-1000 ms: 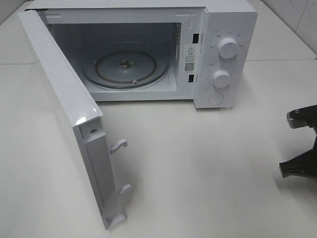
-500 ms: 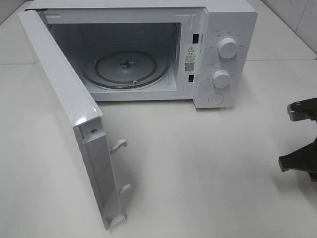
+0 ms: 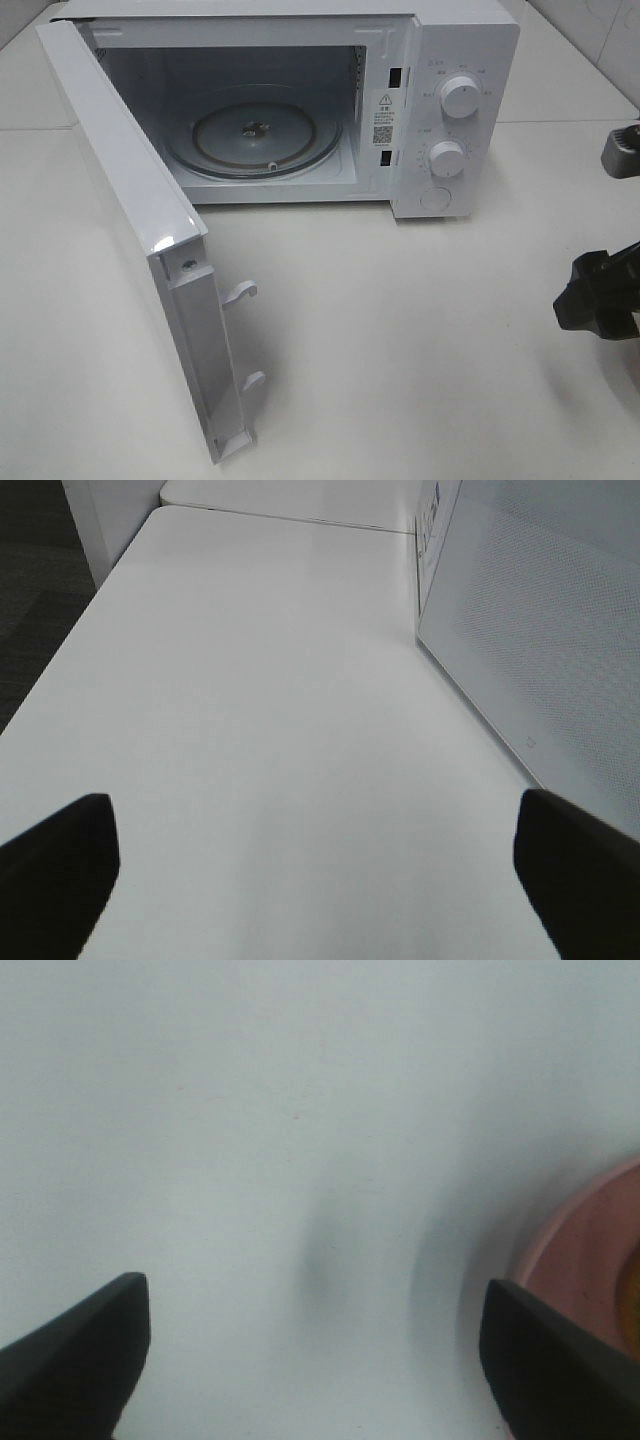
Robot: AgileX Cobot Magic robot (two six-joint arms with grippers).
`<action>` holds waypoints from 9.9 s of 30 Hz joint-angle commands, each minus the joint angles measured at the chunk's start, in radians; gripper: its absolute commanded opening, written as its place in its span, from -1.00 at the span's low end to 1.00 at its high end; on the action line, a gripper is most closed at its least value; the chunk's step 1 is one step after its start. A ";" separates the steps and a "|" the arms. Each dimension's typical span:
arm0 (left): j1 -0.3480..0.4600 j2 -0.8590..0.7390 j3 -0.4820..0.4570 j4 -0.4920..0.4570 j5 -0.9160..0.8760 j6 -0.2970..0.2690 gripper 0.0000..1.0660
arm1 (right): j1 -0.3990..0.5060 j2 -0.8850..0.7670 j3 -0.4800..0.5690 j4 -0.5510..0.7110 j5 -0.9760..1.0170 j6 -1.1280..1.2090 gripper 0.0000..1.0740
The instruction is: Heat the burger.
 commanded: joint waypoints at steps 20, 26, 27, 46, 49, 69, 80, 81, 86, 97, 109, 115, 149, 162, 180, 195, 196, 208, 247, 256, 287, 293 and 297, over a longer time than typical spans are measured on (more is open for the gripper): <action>0.002 -0.009 0.002 0.000 -0.002 0.001 0.88 | -0.002 -0.403 -0.046 0.135 0.346 -0.135 0.59; 0.002 -0.009 0.002 0.000 -0.002 0.001 0.88 | -0.002 -0.579 -0.074 0.147 0.413 -0.123 0.56; 0.002 -0.009 0.002 0.000 -0.002 0.001 0.88 | -0.005 -0.640 -0.074 0.148 0.440 -0.104 0.55; 0.002 -0.009 0.002 0.000 -0.002 0.001 0.88 | -0.087 -1.093 -0.022 0.085 0.570 -0.049 0.42; 0.002 -0.009 0.002 0.000 -0.002 0.001 0.88 | -0.087 -1.136 0.003 0.085 0.576 -0.049 0.42; 0.002 -0.001 0.002 0.000 -0.002 0.001 0.88 | -0.087 -1.158 0.065 0.105 0.389 -0.047 0.41; 0.002 -0.001 0.002 0.000 -0.002 0.001 0.88 | -0.087 -1.158 0.065 0.105 0.389 -0.047 0.41; 0.002 -0.001 0.002 0.000 -0.002 0.001 0.88 | -0.087 -1.158 0.065 0.105 0.389 -0.047 0.41; 0.002 -0.001 0.002 0.000 -0.002 0.001 0.88 | -0.087 -1.158 0.065 0.105 0.389 -0.047 0.41; 0.002 -0.001 0.002 0.000 -0.002 0.001 0.88 | -0.087 -1.158 0.065 0.105 0.389 -0.047 0.41; 0.002 -0.001 0.002 0.000 -0.002 0.001 0.88 | -0.087 -1.158 0.065 0.105 0.388 -0.046 0.41; 0.002 -0.001 0.002 0.000 -0.002 0.001 0.88 | -0.087 -1.158 0.065 0.105 0.388 -0.046 0.41; 0.002 -0.001 0.002 0.000 -0.002 0.001 0.88 | -0.087 -1.158 0.065 0.105 0.388 -0.046 0.41; 0.002 0.008 -0.009 0.000 -0.018 -0.028 0.83 | -0.087 -1.158 0.065 0.105 0.388 -0.046 0.41; 0.002 0.342 0.023 -0.013 -0.539 -0.029 -1.00 | -0.087 -1.158 0.065 0.105 0.388 -0.046 0.41; 0.002 0.798 0.261 0.000 -1.476 -0.017 -1.00 | -0.087 -1.158 0.065 0.105 0.388 -0.046 0.41; 0.002 0.873 0.261 0.036 -1.530 -0.040 -1.00 | -0.087 -1.158 0.065 0.105 0.388 -0.046 0.41; 0.002 1.242 0.260 0.451 -1.856 -0.222 -1.00 | -0.087 -1.158 0.065 0.105 0.388 -0.046 0.41; -0.534 1.699 -0.213 0.180 -1.720 -0.186 -1.00 | -0.087 -1.158 0.065 0.105 0.388 -0.046 0.41; -0.607 1.776 -0.346 0.055 -1.651 -0.107 -1.00 | -0.087 -1.158 0.065 0.105 0.388 -0.046 0.41; -0.703 2.033 -0.763 -0.244 -1.555 0.163 -1.00 | -0.087 -1.158 0.065 0.105 0.388 -0.046 0.41; -0.718 2.015 -0.774 -0.275 -1.417 0.194 -1.00 | -0.087 -1.158 0.065 0.105 0.388 -0.046 0.41; -0.759 1.981 -0.774 -0.275 -1.254 0.164 -0.99 | -0.087 -1.158 0.065 0.105 0.388 -0.046 0.41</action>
